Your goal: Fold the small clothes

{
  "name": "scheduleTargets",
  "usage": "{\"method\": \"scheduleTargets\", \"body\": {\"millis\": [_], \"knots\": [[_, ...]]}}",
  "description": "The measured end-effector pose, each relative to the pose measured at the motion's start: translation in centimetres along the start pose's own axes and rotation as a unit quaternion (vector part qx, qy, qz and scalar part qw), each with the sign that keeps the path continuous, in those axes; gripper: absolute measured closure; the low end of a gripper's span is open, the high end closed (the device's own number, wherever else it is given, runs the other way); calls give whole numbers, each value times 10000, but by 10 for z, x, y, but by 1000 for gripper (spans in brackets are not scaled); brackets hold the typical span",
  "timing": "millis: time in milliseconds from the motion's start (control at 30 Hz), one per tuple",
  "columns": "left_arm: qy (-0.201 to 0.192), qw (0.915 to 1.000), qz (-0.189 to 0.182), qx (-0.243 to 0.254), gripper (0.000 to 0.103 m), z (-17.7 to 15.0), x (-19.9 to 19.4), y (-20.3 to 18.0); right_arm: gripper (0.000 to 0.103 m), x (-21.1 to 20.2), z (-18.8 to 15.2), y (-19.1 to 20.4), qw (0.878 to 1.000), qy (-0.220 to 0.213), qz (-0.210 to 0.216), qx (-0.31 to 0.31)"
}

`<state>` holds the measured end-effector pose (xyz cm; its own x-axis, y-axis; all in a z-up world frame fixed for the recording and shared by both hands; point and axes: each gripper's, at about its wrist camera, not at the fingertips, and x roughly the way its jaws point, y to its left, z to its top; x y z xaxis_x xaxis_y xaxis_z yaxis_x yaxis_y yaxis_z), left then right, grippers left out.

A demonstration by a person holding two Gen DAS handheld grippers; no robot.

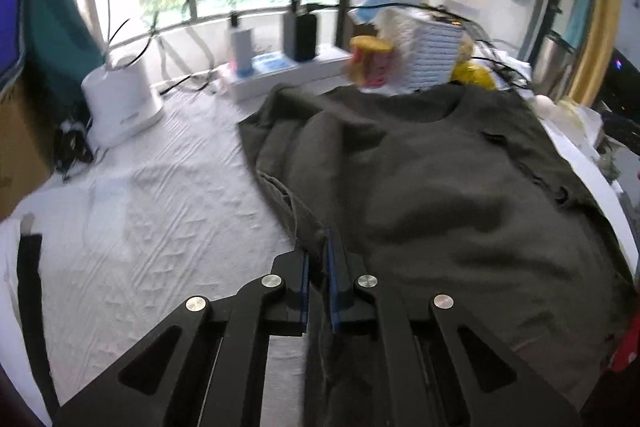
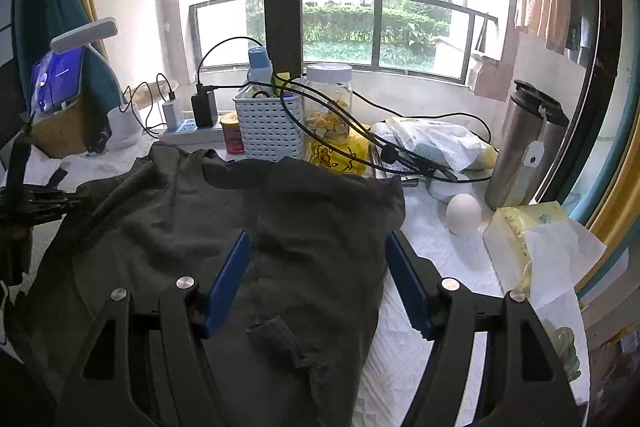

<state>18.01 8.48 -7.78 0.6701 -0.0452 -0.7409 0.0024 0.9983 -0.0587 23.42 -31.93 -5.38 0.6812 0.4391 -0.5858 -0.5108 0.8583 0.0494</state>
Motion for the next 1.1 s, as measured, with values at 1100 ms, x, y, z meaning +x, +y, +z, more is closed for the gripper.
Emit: {"method": "scheduleTargets", "body": {"millis": [1100], "knots": [[740, 9937, 20, -843, 57, 34, 71, 11, 33, 7, -30, -56, 9973, 98, 97, 725]]}}
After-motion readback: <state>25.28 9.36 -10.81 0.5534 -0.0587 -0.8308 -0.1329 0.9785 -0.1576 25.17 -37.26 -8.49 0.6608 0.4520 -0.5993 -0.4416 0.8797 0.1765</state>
